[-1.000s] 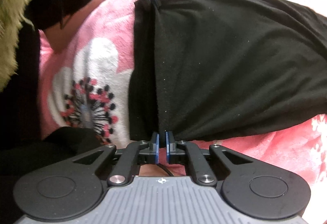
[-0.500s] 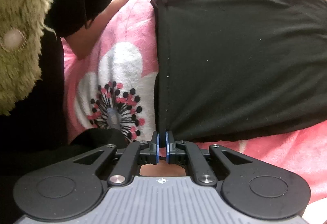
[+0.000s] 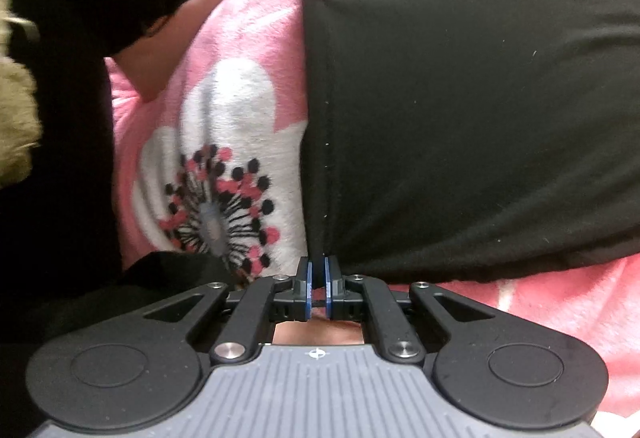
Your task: Fold clothes
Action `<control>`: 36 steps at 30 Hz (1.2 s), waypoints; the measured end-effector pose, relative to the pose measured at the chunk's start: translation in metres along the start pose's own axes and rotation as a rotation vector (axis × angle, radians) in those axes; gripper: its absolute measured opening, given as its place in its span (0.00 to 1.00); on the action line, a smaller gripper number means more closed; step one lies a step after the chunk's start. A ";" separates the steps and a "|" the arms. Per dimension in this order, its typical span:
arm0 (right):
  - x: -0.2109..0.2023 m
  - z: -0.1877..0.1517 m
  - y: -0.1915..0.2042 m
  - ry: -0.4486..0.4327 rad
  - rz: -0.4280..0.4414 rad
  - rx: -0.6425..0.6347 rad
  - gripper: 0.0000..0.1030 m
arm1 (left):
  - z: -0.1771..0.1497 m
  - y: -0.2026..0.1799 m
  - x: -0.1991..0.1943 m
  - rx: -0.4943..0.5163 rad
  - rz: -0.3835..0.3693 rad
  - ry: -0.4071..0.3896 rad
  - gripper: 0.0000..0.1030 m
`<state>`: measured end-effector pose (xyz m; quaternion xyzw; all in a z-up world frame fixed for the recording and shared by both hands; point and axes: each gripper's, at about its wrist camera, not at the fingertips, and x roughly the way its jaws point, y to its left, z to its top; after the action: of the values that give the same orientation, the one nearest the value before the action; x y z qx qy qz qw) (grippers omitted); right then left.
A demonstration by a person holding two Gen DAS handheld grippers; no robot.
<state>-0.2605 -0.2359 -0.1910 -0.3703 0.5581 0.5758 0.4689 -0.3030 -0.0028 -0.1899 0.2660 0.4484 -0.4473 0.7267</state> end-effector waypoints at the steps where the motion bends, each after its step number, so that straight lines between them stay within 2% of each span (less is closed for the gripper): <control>1: 0.000 0.000 0.000 -0.004 0.006 0.018 0.10 | 0.000 0.002 -0.002 -0.026 -0.016 0.001 0.08; 3: -0.002 -0.002 0.002 -0.013 0.009 0.027 0.14 | -0.001 0.008 -0.007 -0.091 -0.050 0.005 0.18; 5: -0.004 -0.003 0.002 -0.024 0.026 0.048 0.25 | -0.002 0.015 -0.013 -0.163 -0.088 0.012 0.21; 7: -0.005 -0.003 0.002 -0.030 0.041 0.064 0.30 | -0.006 0.029 -0.019 -0.262 -0.128 0.024 0.21; 11: -0.004 -0.001 0.002 -0.031 0.051 0.068 0.31 | -0.017 0.063 -0.029 -0.529 -0.222 0.024 0.23; 14: -0.004 -0.001 0.002 -0.031 0.055 0.076 0.32 | -0.022 0.076 -0.031 -0.652 -0.227 -0.014 0.24; 22: -0.003 0.000 0.005 -0.026 0.049 0.060 0.33 | -0.018 0.075 -0.005 -0.775 -0.197 0.043 0.24; 30: -0.002 0.000 0.007 -0.030 0.052 0.051 0.33 | -0.021 0.080 -0.008 -0.927 -0.152 0.039 0.22; 32: -0.002 -0.001 0.007 -0.032 0.052 0.053 0.33 | -0.019 0.080 -0.016 -0.907 -0.120 0.021 0.23; 36: -0.001 0.000 0.008 -0.032 0.056 0.052 0.33 | -0.016 0.079 -0.013 -0.871 -0.104 0.045 0.27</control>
<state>-0.2676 -0.2360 -0.1876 -0.3330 0.5756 0.5797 0.4709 -0.2422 0.0514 -0.1867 -0.0783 0.6238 -0.2468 0.7374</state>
